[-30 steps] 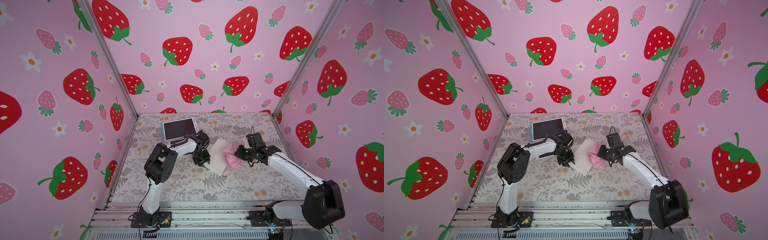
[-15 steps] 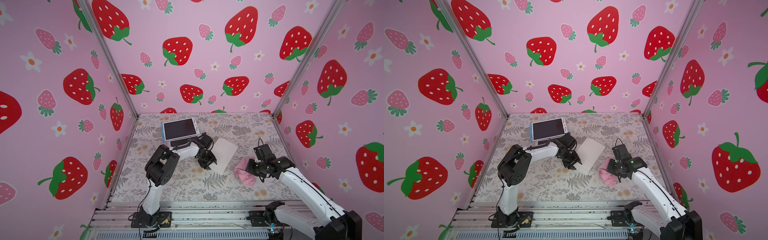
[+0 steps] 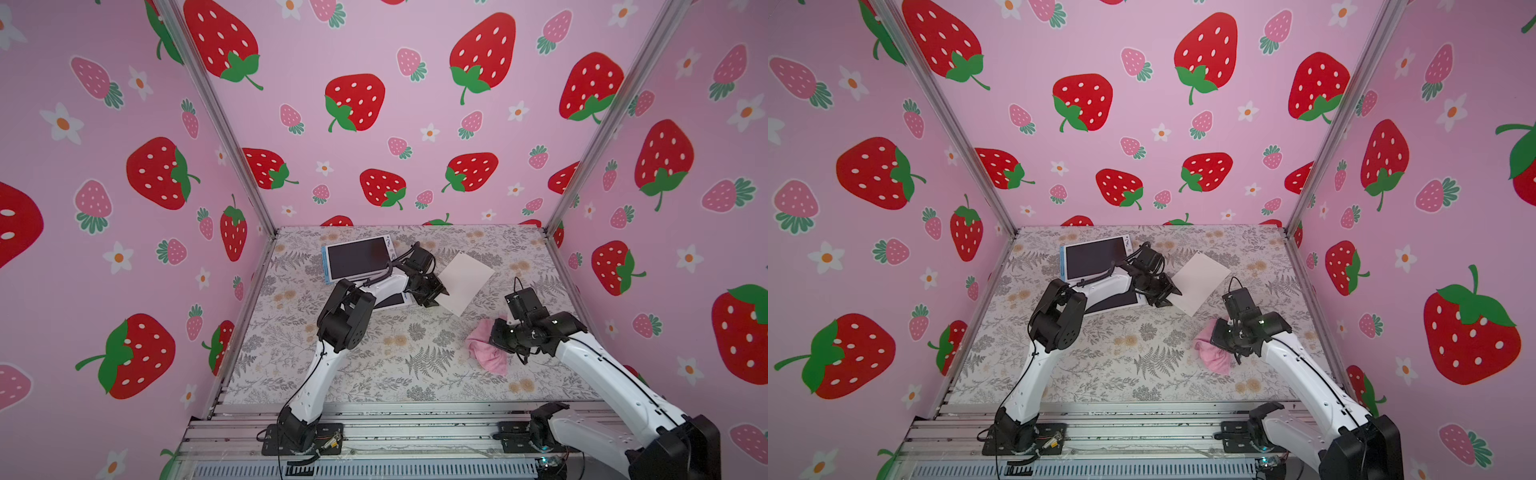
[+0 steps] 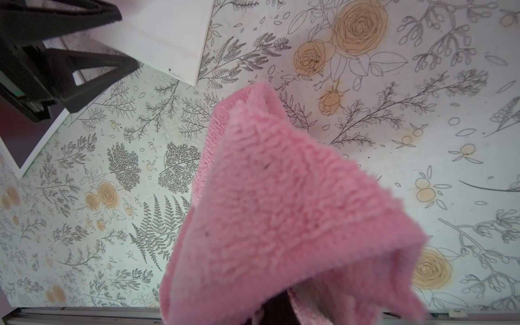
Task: Wipe the drawing tablet
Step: Move the drawing tablet to the center of the board.
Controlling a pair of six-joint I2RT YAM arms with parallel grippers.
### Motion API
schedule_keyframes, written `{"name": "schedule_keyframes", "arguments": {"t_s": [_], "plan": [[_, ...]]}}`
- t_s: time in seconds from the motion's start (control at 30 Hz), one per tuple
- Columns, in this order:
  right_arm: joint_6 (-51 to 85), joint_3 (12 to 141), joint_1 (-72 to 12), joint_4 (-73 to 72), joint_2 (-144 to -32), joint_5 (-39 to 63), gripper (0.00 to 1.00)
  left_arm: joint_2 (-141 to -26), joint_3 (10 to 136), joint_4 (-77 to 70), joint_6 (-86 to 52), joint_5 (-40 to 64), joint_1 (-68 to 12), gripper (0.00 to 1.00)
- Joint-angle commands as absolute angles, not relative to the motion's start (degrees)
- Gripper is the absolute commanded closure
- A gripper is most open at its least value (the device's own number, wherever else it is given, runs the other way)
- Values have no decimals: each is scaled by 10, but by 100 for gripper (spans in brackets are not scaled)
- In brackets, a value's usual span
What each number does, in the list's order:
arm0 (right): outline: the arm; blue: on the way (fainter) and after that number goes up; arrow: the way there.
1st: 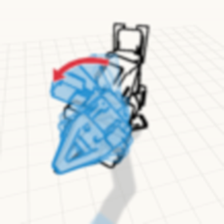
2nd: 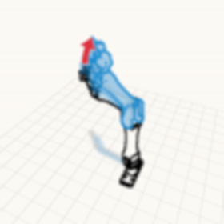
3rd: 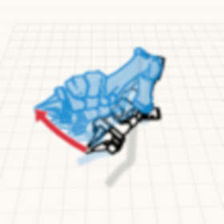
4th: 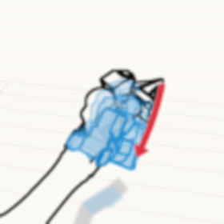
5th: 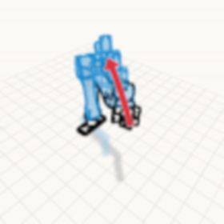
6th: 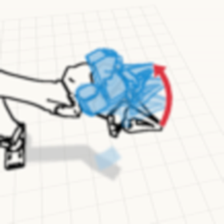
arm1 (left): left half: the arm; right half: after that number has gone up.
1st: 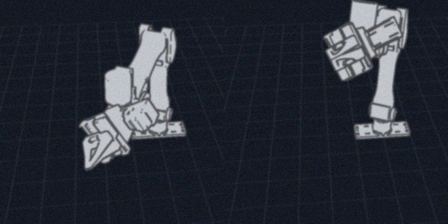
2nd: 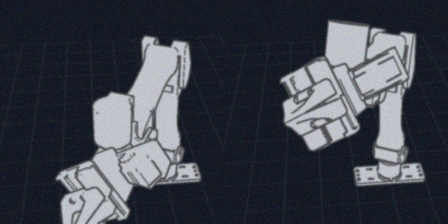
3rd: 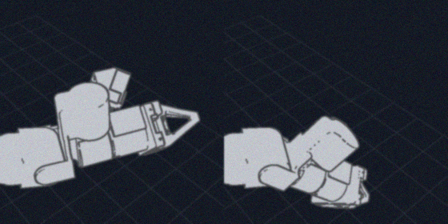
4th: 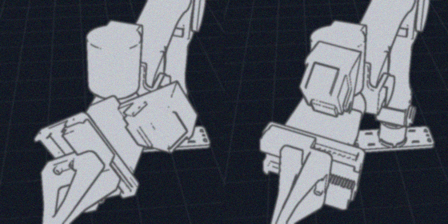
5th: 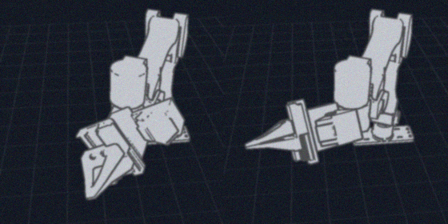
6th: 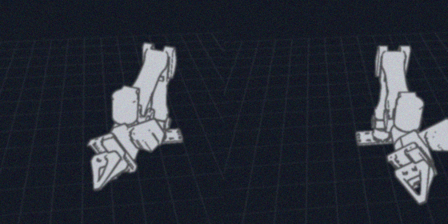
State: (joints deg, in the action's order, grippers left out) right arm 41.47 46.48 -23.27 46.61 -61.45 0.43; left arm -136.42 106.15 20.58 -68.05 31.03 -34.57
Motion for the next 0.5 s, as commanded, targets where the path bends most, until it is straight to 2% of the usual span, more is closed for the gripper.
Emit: {"name": "schedule_keyframes", "arguments": {"t_s": [0.0,0.17,0.33,0.47], "plan": [[392,489,-236,452,-626,18,100,-1363,1064,226,-672,297,-339,47],[331,563,-277,370,-688,43,100,-1212,976,291,-625,245,-316,46],[256,681,-379,287,-832,12,100,-1074,806,327,-578,225,-218,46],[256,746,-398,259,-913,-21,100,-1005,724,359,-517,220,-132,46]]}}
